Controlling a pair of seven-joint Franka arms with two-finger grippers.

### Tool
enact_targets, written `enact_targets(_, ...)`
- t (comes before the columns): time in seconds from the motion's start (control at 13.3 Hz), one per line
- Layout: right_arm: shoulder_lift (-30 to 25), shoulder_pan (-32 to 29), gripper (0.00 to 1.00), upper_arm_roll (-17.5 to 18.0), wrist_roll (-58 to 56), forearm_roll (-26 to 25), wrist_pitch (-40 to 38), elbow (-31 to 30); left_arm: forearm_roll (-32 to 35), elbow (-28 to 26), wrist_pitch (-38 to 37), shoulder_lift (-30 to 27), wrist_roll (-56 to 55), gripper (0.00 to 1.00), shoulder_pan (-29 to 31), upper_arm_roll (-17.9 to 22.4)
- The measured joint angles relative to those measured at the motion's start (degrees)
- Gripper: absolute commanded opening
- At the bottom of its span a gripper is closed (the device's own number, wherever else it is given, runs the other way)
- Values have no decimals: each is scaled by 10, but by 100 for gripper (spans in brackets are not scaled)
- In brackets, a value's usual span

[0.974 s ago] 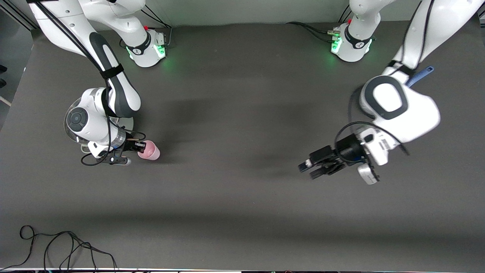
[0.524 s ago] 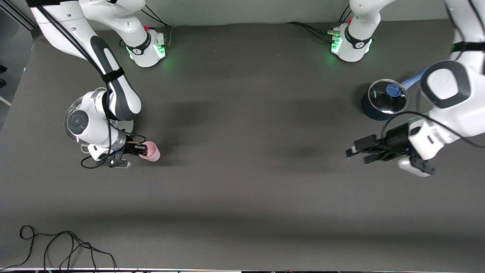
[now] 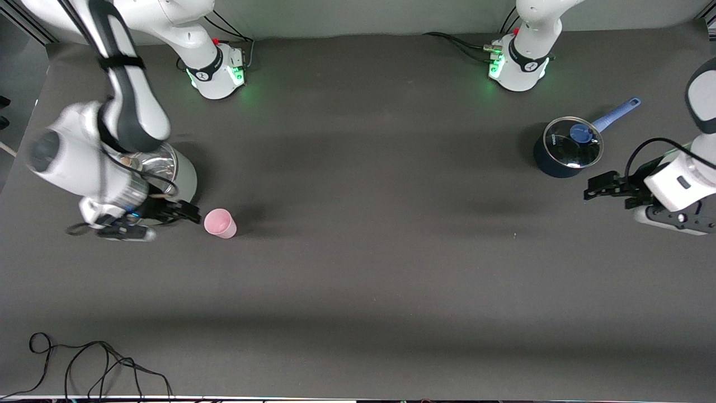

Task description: Transfer pink cup from left to right arm

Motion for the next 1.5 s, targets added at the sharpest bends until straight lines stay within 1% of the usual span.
enact_targets(0.15, -37, -2, 100, -14, 0, -46, -98, 50, 27, 26, -37, -3, -45, 100, -1, -1)
enact_targets(0.22, -48, -2, 100, -16, 4, -58, -156, 82, 32, 39, -54, -5, -72, 100, -1, -3)
enact_targets(0.37, -61, -1, 100, -16, 21, -79, -264, 150, 35, 55, -78, -10, -117, 100, -3, -8)
enact_targets(0.45, -62, -1, 100, -16, 26, -94, -305, 181, 36, 57, -80, -14, -136, 100, -5, -15)
enact_targets(0.6, -63, -2, 100, -16, 32, -103, -339, 216, 36, 63, -82, -21, -169, 100, -7, -30)
enact_targets(0.9, -61, -3, 100, -24, 34, -105, -369, 222, 36, 79, -100, -25, -182, 100, -8, -32)
enact_targets(0.97, -61, -3, 100, -29, 35, -105, -383, 225, 36, 80, -102, -25, -182, 100, -16, -24)
enact_targets(1.05, -61, -3, 100, -37, 35, -105, -392, 227, 36, 80, -104, -25, -182, 100, -45, 6)
enact_targets(1.27, -61, -2, 100, -44, 35, -105, -400, 226, 35, 83, -103, -25, -182, 100, -217, 176)
enact_targets(1.35, -61, 2, 100, -42, 35, -105, -401, 226, 35, 83, -103, -25, -182, 100, -261, 216)
enact_targets(1.5, -60, 13, 100, -38, 35, -105, -403, 226, 33, 84, -102, -26, -174, 100, -325, 271)
